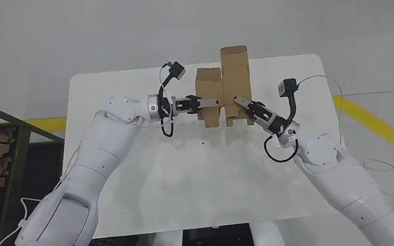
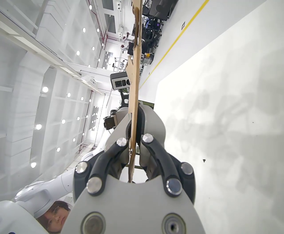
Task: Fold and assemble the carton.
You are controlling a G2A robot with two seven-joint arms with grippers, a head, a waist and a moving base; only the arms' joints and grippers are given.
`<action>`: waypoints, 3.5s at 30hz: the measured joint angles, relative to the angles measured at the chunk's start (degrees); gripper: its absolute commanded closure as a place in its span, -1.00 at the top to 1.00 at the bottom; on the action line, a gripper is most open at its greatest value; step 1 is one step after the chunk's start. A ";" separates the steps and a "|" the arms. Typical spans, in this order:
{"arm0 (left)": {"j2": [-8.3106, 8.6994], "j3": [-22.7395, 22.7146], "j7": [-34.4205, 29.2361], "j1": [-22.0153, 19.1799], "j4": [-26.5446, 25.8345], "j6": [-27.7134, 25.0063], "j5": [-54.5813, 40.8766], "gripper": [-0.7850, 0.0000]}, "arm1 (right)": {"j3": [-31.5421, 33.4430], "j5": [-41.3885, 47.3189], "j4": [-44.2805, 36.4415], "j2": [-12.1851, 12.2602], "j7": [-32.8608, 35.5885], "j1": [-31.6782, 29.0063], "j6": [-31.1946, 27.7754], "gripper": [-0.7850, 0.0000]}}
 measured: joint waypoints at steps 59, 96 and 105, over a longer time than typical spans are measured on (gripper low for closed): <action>1.47 5.04 -8.18 -0.98 -3.17 8.17 -4.96 -1.00 | 3.41 14.83 25.47 -1.64 50.54 19.62 -3.08 -0.63; 2.36 1.31 -7.36 0.67 -0.19 7.35 -14.63 1.00 | 12.65 8.87 4.27 0.19 21.11 -2.86 1.27 -1.00; 0.71 2.96 -5.64 -0.40 3.44 5.63 -12.64 1.00 | 14.08 8.99 -6.38 0.24 13.14 -11.96 4.50 -1.00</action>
